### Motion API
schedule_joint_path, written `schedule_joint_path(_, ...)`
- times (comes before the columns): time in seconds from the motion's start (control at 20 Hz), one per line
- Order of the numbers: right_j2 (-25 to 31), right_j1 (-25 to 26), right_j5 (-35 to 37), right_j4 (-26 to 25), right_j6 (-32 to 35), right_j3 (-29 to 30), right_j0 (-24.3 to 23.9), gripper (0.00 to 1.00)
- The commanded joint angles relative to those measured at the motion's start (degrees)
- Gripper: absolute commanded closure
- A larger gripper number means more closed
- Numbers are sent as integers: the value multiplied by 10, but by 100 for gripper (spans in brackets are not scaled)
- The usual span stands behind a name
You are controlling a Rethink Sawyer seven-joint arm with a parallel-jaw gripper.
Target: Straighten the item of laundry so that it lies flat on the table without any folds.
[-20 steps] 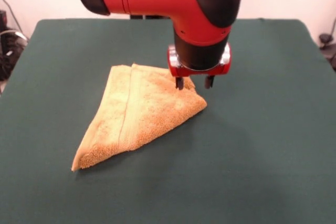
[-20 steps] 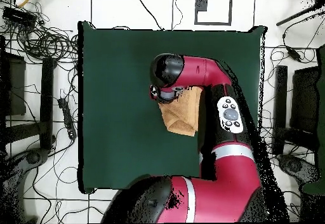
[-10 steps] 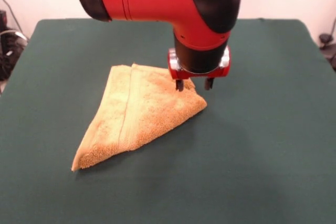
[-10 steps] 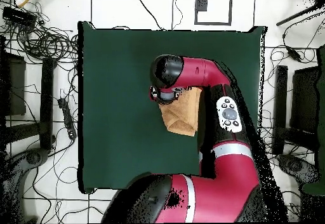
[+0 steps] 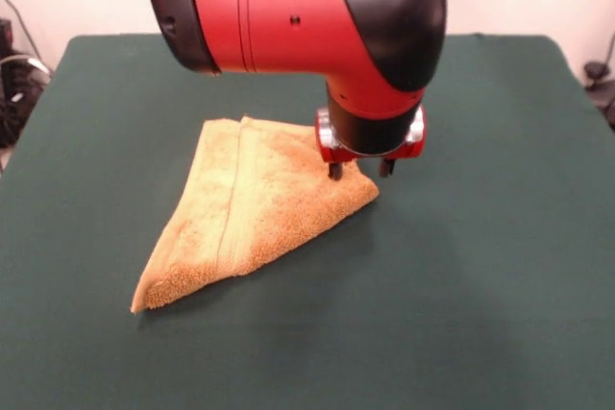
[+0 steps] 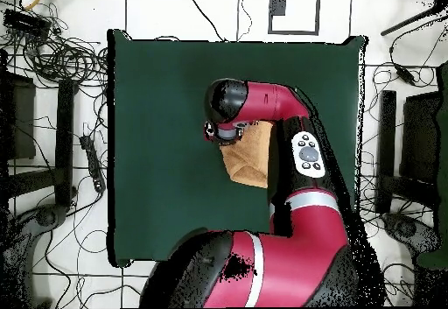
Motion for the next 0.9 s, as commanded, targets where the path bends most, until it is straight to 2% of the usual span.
schedule_joint_path(0.05, 16, 22, -10, -31, -12, -9, 16, 0)
schedule_joint_path(0.9, 29, 33, -11, -26, -19, -7, 3, 0)
